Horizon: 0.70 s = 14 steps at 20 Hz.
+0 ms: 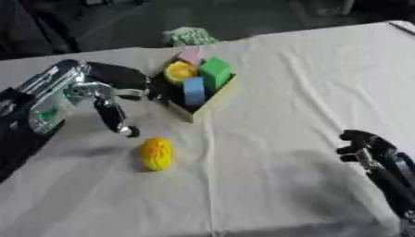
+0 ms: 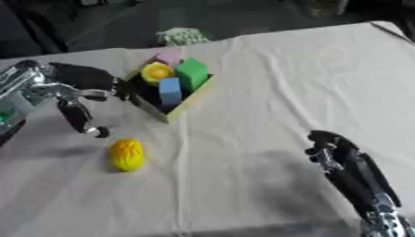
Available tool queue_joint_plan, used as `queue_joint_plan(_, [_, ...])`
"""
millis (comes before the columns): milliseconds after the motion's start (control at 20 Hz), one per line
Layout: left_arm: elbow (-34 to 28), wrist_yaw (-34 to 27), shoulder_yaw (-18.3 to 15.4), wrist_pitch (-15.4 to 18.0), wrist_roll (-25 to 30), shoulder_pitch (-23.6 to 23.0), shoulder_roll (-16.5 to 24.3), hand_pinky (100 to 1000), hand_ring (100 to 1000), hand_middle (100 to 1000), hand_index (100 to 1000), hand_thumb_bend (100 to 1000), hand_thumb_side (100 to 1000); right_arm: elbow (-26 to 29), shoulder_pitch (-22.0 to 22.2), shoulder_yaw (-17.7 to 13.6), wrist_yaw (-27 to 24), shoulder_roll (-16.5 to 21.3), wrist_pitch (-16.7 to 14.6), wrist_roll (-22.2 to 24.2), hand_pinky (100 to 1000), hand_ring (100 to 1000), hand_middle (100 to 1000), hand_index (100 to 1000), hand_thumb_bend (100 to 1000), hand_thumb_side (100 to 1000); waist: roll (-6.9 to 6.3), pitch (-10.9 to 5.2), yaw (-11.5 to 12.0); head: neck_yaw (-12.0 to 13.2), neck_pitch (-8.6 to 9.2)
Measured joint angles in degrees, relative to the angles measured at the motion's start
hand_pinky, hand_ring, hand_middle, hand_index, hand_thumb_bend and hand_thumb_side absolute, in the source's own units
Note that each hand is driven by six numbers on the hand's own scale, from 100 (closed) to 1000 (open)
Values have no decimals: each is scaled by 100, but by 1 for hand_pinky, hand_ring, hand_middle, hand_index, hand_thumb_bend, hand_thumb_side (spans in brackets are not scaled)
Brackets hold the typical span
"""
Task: Pick up objects on the table and place them in the box.
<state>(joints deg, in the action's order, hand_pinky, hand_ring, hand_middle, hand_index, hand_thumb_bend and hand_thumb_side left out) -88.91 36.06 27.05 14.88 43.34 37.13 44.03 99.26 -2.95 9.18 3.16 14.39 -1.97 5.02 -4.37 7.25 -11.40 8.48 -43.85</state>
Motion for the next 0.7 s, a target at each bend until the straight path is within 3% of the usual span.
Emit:
queue_joint_plan(350, [-476,-505,410,-61,585,-205,163,797,784,796,889,368,100,-1,0,0,16,2,0,0,695,691,756,811,100,653,-35,-3,-19,-2,0])
queue_joint_plan(700, [-310,-420,595,-174,699,-235,-20,810,797,824,905,334,100,-1,-1,2,19,2,1,5,695,690,756,811,100,653,-12,-6,-20,-3,0])
